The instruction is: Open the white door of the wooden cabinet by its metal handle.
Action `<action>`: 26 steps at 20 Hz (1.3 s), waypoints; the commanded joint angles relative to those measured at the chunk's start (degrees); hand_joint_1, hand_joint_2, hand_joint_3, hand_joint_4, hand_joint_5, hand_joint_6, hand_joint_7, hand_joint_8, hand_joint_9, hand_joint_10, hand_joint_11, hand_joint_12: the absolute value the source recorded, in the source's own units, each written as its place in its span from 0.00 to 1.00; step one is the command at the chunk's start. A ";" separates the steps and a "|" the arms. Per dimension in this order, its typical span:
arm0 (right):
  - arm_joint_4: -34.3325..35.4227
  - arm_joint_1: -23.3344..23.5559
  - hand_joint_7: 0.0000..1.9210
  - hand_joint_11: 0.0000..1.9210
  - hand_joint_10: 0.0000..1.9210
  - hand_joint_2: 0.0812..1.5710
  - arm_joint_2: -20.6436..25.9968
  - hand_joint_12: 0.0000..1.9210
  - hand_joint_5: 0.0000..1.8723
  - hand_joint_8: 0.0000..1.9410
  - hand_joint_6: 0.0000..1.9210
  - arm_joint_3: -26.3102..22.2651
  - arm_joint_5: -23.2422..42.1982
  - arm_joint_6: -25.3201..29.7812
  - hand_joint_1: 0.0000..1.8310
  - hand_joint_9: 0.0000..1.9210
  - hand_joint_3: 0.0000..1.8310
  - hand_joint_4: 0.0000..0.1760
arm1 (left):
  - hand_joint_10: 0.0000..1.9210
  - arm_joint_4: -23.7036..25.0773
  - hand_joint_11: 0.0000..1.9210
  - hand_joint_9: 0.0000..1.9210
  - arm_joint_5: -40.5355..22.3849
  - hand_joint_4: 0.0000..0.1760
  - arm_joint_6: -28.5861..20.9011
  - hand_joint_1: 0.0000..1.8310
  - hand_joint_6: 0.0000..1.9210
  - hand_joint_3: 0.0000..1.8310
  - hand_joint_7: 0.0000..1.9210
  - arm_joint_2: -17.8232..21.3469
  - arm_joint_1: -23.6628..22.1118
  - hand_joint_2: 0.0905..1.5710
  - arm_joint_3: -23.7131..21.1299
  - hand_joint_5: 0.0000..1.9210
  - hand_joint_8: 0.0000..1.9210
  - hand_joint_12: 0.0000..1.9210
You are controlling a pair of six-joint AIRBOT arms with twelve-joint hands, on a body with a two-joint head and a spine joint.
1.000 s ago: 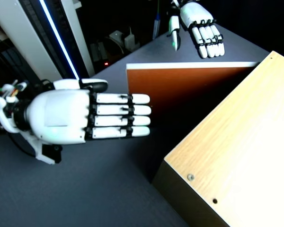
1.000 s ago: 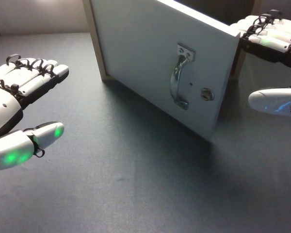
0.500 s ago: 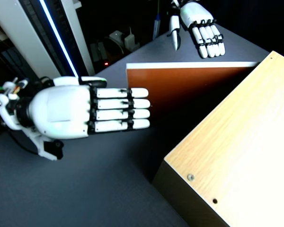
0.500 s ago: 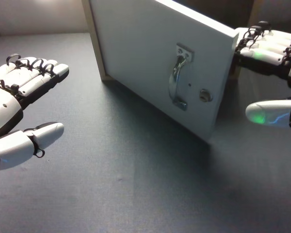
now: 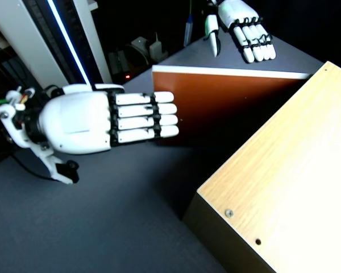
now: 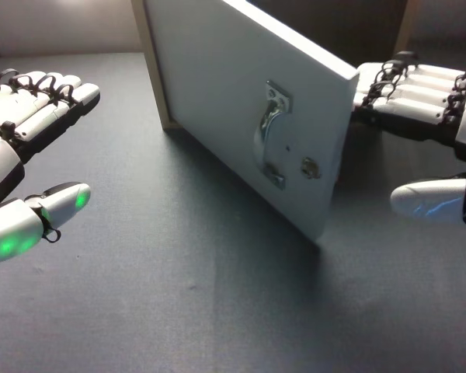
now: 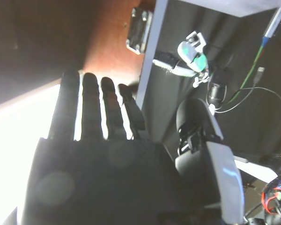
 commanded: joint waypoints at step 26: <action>-6.39 5.73 0.00 0.00 0.00 0.88 -10.78 0.00 0.00 0.00 0.00 1.32 6.63 4.30 0.00 0.00 0.01 0.00 | 0.01 -2.55 0.00 0.09 -8.48 0.00 0.66 0.19 0.01 0.00 0.10 1.59 1.14 0.95 -0.23 0.11 0.01 0.37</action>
